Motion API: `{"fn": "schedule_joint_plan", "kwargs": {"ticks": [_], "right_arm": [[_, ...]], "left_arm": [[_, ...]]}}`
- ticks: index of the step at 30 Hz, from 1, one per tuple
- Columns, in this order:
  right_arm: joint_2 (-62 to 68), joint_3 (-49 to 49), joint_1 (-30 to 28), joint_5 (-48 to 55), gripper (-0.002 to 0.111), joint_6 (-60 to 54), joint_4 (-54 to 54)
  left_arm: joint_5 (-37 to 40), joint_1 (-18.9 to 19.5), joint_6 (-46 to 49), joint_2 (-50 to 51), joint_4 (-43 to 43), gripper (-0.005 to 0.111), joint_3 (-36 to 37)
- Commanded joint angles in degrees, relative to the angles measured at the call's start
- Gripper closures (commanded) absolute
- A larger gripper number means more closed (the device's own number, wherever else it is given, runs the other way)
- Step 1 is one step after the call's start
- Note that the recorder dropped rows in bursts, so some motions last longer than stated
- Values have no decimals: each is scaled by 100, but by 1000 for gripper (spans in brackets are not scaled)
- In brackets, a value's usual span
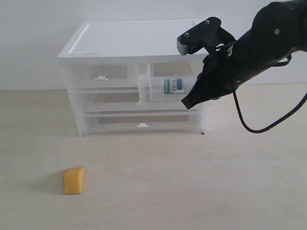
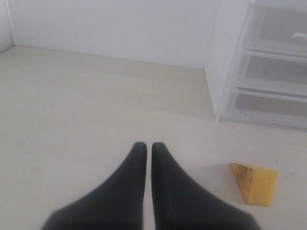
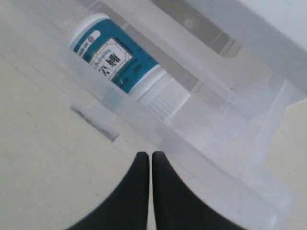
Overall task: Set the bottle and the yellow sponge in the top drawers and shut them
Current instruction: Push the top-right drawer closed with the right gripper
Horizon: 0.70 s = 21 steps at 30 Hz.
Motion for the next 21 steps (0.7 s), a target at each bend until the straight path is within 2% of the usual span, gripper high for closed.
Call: {"fn": "schedule_joint_plan", "kwargs": {"ticks": [1,4,6,8,11,21], "right_arm": [[127,-28,-47,-370,108,73,26],[116,-57,-47,-13,108,99,162],[116,-192,-47,775,108,-82,555],[116,-254,-47,932,108,-360,1027],[142,-254,-47,597,108,-912,1671],[365,-257,-47,-751,108,-935,1597]], "left_arm": [[-41,10,-10,-21,-10,103,22],[-41,10,-10,-21,-10,103,22],[-41,10,-10,-21,-10,103,22],[-41,10,-10,-21,-10,103,22],[-41,10,-10,-21,-10,103,22],[-41,10,-10,-21,-10,103,22]]}}
